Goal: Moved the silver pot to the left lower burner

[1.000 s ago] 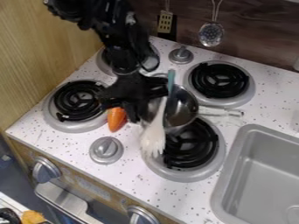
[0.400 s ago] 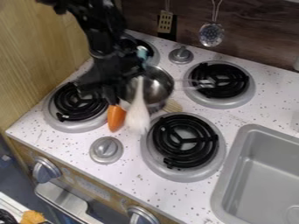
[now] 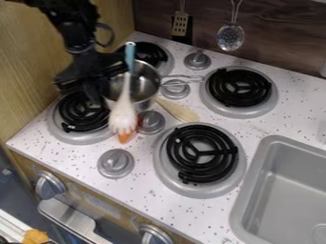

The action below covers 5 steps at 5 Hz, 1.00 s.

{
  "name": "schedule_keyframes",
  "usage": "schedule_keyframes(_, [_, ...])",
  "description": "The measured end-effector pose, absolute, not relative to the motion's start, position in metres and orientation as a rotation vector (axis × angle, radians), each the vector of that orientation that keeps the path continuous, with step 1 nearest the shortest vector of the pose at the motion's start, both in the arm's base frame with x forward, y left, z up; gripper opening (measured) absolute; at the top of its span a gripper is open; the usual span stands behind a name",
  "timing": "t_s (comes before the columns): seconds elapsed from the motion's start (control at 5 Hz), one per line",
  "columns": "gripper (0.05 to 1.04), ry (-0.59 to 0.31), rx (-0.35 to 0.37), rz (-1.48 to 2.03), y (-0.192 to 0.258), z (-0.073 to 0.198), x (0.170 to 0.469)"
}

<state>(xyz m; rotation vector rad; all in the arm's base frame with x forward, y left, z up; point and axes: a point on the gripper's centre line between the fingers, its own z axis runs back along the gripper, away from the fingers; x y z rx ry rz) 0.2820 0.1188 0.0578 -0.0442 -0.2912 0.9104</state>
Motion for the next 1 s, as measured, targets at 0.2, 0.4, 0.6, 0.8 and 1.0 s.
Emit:
schedule_keyframes(0.2, [0.085,-0.296,-0.051,0.902,0.132,0.056,0.278])
schedule_keyframes(0.4, [0.085,-0.306,-0.063,0.916,0.147,0.055,0.277])
schedule_keyframes(0.6, [0.085,-0.294,-0.065,0.917,0.159,0.052,0.277])
schedule_keyframes(0.8, [0.085,-0.284,-0.071,0.919,0.166,0.047,0.273])
schedule_keyframes(1.0, [0.085,-0.258,-0.077,0.917,0.17,0.037,0.268])
